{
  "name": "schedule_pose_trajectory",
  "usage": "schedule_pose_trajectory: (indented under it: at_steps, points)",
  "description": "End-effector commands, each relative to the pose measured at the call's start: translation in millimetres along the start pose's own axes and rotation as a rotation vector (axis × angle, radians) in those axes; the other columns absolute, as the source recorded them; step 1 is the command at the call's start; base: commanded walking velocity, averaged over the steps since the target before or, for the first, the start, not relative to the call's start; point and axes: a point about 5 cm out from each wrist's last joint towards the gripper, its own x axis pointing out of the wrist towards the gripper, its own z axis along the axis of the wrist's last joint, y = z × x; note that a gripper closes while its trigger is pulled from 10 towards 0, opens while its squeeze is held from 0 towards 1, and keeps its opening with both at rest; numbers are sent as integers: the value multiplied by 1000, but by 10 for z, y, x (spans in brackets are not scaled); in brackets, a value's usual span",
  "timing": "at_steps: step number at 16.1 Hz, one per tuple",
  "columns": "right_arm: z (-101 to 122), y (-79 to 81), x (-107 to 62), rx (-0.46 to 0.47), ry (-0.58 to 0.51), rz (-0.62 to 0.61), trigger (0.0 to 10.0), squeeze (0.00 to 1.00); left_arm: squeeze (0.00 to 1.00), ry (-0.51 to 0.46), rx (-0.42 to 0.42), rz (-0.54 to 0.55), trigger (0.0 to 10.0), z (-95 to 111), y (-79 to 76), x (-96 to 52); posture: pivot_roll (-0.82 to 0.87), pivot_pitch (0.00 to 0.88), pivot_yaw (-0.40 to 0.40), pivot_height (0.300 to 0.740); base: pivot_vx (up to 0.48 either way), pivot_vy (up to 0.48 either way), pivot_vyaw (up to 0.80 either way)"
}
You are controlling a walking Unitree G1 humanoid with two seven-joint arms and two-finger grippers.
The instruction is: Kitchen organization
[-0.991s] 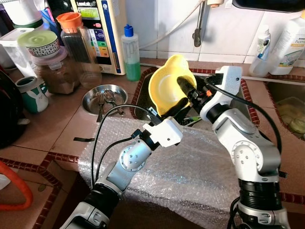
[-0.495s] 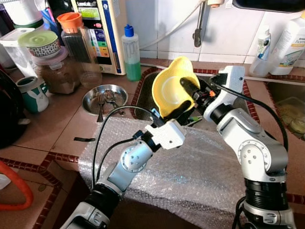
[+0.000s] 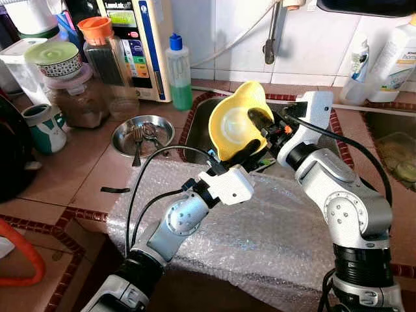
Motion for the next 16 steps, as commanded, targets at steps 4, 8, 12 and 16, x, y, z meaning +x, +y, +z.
schedule_pose_trajectory:
  at_steps: [4,8,12,16]
  points:
    - [5,-173,-47,-41,-32,-145,0,0,1000,-22,-46,51,10000,12,64,-31,-141,49,58,740,0,0,0]
    - [-19,-248,-57,-70,-59,-245,0,0,1000,-49,-78,57,10000,55,70,-27,-139,52,61,740,0,0,0]
    - [-69,-428,4,-171,-99,-399,0,0,1000,-58,-132,86,10000,97,102,7,-145,56,63,740,0,0,0]
    - [-250,-633,68,-371,-88,-486,0,0,1000,46,-250,140,10000,-50,125,-104,-132,57,63,740,0,0,0]
